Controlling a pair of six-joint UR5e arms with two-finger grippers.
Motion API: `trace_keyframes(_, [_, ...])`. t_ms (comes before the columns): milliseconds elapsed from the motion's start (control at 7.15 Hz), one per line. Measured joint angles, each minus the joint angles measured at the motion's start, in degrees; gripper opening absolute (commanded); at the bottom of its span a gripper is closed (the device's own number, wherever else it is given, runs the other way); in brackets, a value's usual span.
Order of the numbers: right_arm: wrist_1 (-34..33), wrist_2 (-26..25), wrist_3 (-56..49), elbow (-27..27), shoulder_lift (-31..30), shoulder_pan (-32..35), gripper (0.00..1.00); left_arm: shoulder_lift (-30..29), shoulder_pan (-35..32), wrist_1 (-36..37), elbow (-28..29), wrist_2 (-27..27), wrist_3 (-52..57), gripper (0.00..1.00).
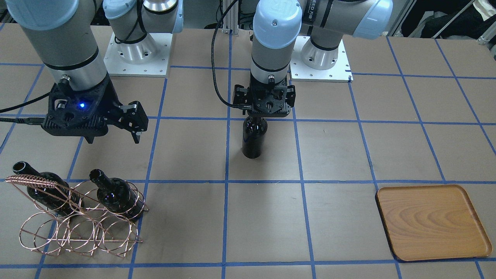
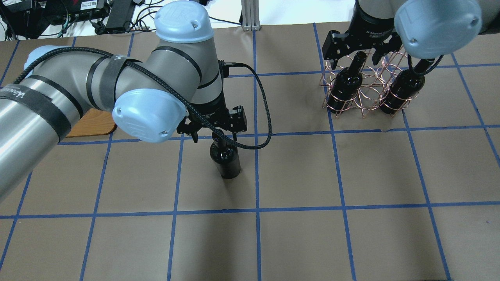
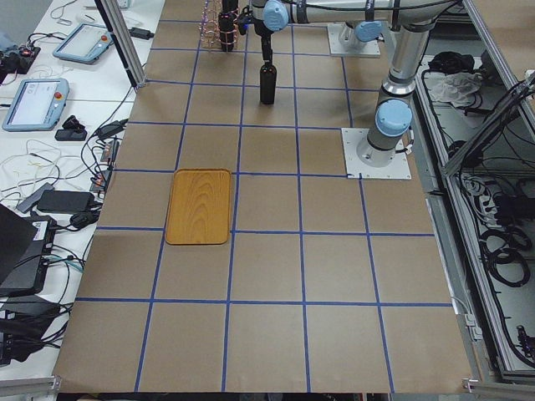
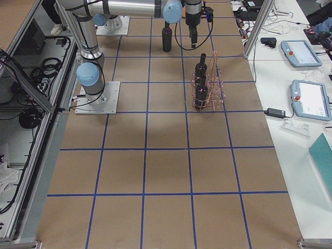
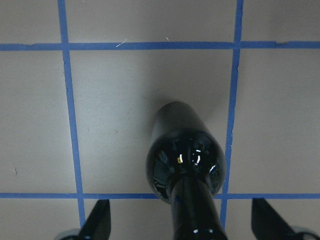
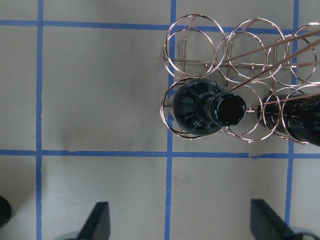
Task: Take wine from basket and place on tray
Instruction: 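Lower the left gripper onto the bottle neck and close it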
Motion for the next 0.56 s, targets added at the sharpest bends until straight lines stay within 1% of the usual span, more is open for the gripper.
trace_keyframes(140, [0.19, 0.04, 0.5, 1.12, -0.91, 0.18, 1.0, -0.19, 0.0, 1.01, -0.49, -0.11, -0.13, 0.93])
trace_keyframes(280, [0.19, 0.06, 0.69, 2.9, -2.29, 0.38, 1.0, -0.34, 0.0, 1.91, -0.8, -0.15, -1.2, 0.79])
trace_keyframes(420, [0.23, 0.05, 0.76, 4.55, -3.76, 0.46, 1.0, -0.41, 0.0, 2.61, -0.89, -0.16, -2.99, 0.77])
trace_keyframes(559, [0.45, 0.05, 0.8, 5.48, -4.91, 0.49, 1.0, -0.39, 0.0, 3.02, -0.89, -0.19, -4.14, 0.72])
